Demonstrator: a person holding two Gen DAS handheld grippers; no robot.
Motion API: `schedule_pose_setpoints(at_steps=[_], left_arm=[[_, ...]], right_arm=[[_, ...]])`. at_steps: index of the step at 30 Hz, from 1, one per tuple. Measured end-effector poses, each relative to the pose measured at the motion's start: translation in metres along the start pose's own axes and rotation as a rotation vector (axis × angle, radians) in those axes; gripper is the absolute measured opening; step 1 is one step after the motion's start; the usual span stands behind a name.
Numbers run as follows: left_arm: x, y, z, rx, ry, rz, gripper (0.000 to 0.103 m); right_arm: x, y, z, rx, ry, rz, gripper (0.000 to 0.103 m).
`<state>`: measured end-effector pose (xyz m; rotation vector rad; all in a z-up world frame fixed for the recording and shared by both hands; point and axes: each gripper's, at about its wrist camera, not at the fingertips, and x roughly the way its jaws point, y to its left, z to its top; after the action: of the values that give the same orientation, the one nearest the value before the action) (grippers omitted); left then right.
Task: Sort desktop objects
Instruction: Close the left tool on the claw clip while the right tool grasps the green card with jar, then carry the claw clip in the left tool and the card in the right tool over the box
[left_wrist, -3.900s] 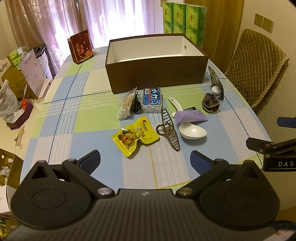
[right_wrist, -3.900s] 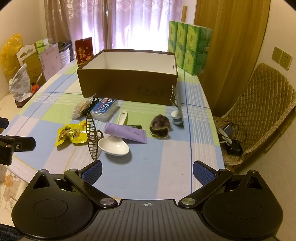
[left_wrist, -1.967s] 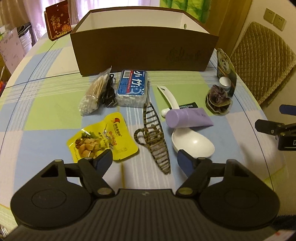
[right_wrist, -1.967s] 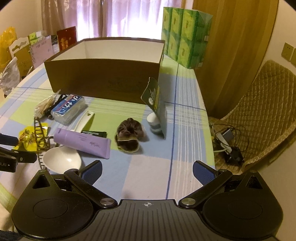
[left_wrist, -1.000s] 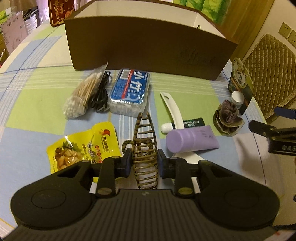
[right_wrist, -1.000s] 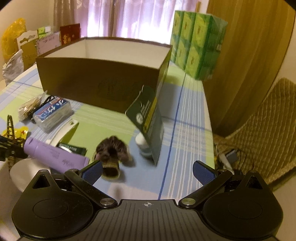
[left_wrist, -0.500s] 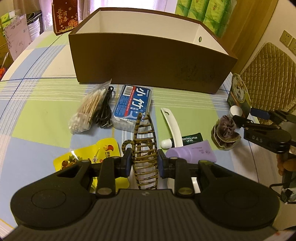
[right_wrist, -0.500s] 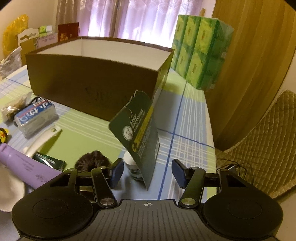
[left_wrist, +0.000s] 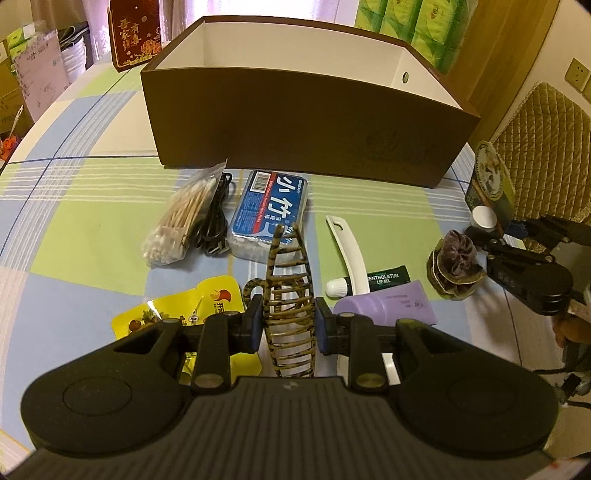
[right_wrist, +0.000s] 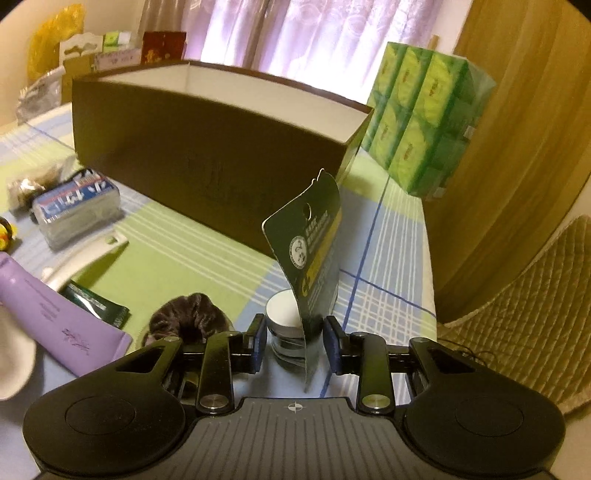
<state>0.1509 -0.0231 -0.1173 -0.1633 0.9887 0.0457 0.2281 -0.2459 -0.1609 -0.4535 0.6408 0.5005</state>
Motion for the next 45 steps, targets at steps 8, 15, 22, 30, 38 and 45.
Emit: schedule_pose_setpoints(at_steps=[8, 15, 22, 30, 38, 45], left_arm=[[-0.01, -0.006, 0.005, 0.028, -0.025, -0.021, 0.023], [-0.022, -0.003, 0.025, 0.069, -0.06, -0.057, 0.023], [-0.029, 0.012, 0.058, 0.114, -0.106, -0.1, 0.023], [-0.037, 0.029, 0.097, 0.163, -0.177, -0.12, 0.023], [-0.033, 0.033, 0.144, 0.195, -0.244, -0.134, 0.023], [-0.01, 0.032, 0.181, 0.211, -0.249, -0.132, 0.023]], right_arm=[[-0.034, -0.019, 0.018, 0.131, -0.017, 0.054, 0.03], [-0.06, -0.02, 0.047, 0.191, -0.053, 0.091, 0.03], [-0.071, -0.003, 0.076, 0.227, -0.078, 0.102, 0.03], [-0.067, 0.017, 0.113, 0.249, -0.131, 0.11, 0.03], [-0.042, 0.015, 0.153, 0.247, -0.172, 0.13, 0.03], [-0.015, 0.004, 0.177, 0.236, -0.174, 0.123, 0.03]])
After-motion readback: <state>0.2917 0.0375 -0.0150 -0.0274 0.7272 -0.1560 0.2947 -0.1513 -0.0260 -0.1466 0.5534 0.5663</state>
